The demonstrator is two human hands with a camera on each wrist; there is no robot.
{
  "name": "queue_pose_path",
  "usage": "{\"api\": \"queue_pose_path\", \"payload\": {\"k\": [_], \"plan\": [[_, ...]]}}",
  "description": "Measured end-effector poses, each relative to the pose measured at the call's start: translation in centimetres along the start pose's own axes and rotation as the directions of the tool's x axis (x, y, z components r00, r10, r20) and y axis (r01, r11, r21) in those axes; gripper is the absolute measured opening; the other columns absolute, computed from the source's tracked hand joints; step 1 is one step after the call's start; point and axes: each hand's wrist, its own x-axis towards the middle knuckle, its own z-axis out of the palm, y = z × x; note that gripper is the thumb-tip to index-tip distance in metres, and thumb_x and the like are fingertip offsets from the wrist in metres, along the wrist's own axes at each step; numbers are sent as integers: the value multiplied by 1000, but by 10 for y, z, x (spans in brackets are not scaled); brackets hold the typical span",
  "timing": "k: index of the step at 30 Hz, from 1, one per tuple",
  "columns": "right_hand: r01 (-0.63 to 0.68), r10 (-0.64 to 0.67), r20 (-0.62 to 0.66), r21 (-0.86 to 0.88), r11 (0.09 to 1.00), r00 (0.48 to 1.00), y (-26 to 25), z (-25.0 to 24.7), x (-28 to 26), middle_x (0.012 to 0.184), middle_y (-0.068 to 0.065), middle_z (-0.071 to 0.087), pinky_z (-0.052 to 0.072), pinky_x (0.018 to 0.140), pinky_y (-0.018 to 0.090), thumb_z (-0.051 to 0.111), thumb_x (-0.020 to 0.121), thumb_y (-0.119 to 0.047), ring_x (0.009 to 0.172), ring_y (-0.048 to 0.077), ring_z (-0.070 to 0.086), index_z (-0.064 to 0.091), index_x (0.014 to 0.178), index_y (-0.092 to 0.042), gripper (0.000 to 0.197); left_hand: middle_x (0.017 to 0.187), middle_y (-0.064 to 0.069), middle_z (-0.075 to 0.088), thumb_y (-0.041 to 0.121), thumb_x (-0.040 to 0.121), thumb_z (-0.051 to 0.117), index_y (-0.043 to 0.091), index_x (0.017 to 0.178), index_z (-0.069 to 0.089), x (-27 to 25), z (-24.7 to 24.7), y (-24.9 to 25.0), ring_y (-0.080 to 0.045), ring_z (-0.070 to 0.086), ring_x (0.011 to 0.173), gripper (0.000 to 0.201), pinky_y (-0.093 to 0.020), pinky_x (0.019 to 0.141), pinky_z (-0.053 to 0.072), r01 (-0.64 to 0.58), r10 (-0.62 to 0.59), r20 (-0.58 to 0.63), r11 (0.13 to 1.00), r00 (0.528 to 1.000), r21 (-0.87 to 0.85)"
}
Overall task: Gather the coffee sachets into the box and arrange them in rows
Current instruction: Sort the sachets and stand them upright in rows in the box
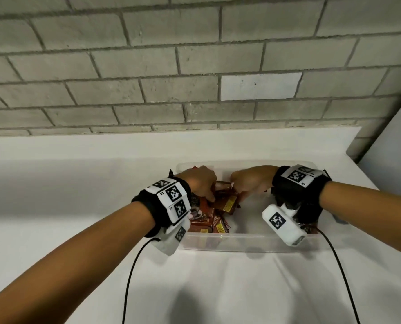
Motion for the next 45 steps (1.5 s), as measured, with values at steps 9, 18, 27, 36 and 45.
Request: {"api": "queue_pose_path", "payload": {"k": [9, 18, 27, 36, 45], "plan": [[-4, -16, 39, 466, 885, 999, 6, -7, 0, 103, 11, 54, 50, 80, 26, 46, 92, 6, 84, 15, 55, 52, 102, -5, 16, 97, -15, 59, 18, 97, 46, 2, 99, 56, -7, -4, -19, -31, 60, 87, 19, -33, 67, 42, 4, -23, -338, 998, 941, -57], [-98, 68, 75, 553, 828, 995, -4, 10, -1, 113, 21, 44, 42, 100, 45, 40, 92, 3, 113, 39, 46, 48, 90, -4, 11, 84, -10, 64, 17, 91, 52, 3, 84, 57, -29, -28, -43, -25, 61, 72, 16, -33, 63, 49, 41, -188, -486, 954, 853, -297], [-3, 10, -8, 650, 760, 1000, -11, -7, -23, 72, 5, 44, 41, 56, 27, 48, 95, -29, 55, 15, 42, 44, 89, -9, 20, 99, -16, 69, 8, 95, 51, -6, 101, 63, -69, -22, -37, -27, 72, 78, 19, -34, 71, 60, -160, -346, -331, 440, 878, -884], [498, -208, -508, 541, 678, 836, -3, 2, -94, 95, 7, 66, 54, 71, 21, 71, 82, -21, 87, 18, 67, 51, 112, -9, 38, 105, -15, 71, 2, 94, 50, -4, 116, 57, -87, 3, 22, -29, 70, 94, 24, -32, 80, 58, -268, -193, -232, -183, 953, -946], [537, -230, -502, 641, 549, 834, 37, 8, -114, 108, 17, 69, 53, 88, 32, 69, 79, -2, 98, 26, 67, 60, 94, -12, 20, 112, -20, 68, -3, 88, 58, -1, 124, 50, -81, 24, 49, -34, 68, 99, 37, -40, 77, 59, -267, -100, -248, -334, 964, -904]]}}
